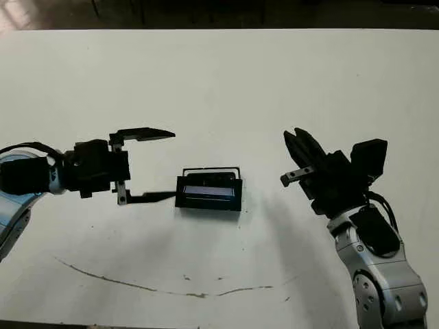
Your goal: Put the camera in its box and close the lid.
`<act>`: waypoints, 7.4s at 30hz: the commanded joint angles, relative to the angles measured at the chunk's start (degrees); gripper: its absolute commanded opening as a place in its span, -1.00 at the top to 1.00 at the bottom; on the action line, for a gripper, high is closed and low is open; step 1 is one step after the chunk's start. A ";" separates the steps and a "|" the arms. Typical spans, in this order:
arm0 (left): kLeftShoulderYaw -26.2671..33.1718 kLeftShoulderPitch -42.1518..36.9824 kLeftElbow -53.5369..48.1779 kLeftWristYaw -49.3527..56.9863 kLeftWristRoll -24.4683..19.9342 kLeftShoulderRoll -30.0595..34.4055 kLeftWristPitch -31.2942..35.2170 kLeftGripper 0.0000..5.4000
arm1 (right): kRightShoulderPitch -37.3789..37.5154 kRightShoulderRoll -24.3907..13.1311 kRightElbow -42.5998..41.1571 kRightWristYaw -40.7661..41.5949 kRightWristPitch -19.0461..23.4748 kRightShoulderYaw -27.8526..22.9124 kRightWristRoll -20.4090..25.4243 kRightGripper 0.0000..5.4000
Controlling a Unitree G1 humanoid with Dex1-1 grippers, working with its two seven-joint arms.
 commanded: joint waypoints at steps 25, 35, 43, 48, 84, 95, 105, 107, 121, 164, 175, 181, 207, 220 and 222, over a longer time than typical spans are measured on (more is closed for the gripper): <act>-8.05 -0.17 1.15 2.01 12.86 -0.66 -3.84 -0.99 | 0.78 -0.38 1.39 0.70 -0.26 -0.27 -0.54 1.00; -9.57 -0.41 3.15 2.79 15.85 -1.52 -6.67 -0.99 | 0.81 -0.38 1.56 1.34 -0.17 -0.61 0.12 1.00; -10.63 -0.62 5.23 2.94 17.79 -2.44 -7.40 -0.99 | 0.72 -0.31 1.35 1.02 0.24 -0.67 0.38 1.00; -10.97 -0.48 7.25 3.48 19.07 -3.03 -8.62 -0.99 | 0.86 -0.43 1.19 0.69 0.51 -0.83 0.62 1.00; -13.26 -1.47 12.46 4.07 21.83 -6.68 -8.63 -0.06 | 1.27 -0.81 1.54 1.43 -0.64 -1.01 -0.33 1.00; -13.28 -1.30 14.45 3.98 22.17 -6.21 -11.29 0.41 | 1.19 -0.88 1.64 1.47 -0.88 -1.01 -0.62 1.00; -9.88 -1.00 13.39 3.28 19.00 -5.78 -9.52 0.41 | 1.18 -0.59 1.54 1.43 -0.94 -0.78 -0.87 1.00; -7.75 -1.23 11.85 2.13 16.00 -5.57 -6.02 0.41 | 1.22 -0.50 1.58 1.54 -0.96 -0.83 -0.69 1.00; 1.26 -9.60 19.52 -8.19 -2.43 -2.68 11.99 0.41 | 1.14 -0.31 1.05 0.74 0.08 -0.54 -0.31 1.00; -5.99 -16.41 46.80 -24.73 -2.52 -11.60 12.38 0.41 | 1.23 -0.59 1.81 1.63 -0.71 -0.60 -0.57 1.00; -7.27 -13.78 41.14 -21.49 -1.90 -11.91 13.04 0.41 | 1.29 -0.42 1.82 1.68 -0.42 -0.54 -0.16 1.00; -5.57 -10.39 39.76 -13.57 -1.39 -14.15 9.46 0.41 | 1.53 -0.21 1.65 1.46 -0.50 -0.49 -0.23 1.00; -13.18 -16.89 41.86 -13.97 2.57 -17.24 11.24 0.41 | 1.90 -0.30 0.72 0.73 -0.35 0.00 -1.00 1.00; -17.96 -17.90 41.86 -13.42 6.99 -19.23 9.29 0.41 | 2.03 -0.17 0.99 1.04 -1.18 -0.20 -0.74 1.00; -18.45 -18.17 42.45 -13.44 7.61 -19.68 8.70 0.41 | 2.12 -0.10 1.20 1.31 -1.59 -0.34 -0.64 1.00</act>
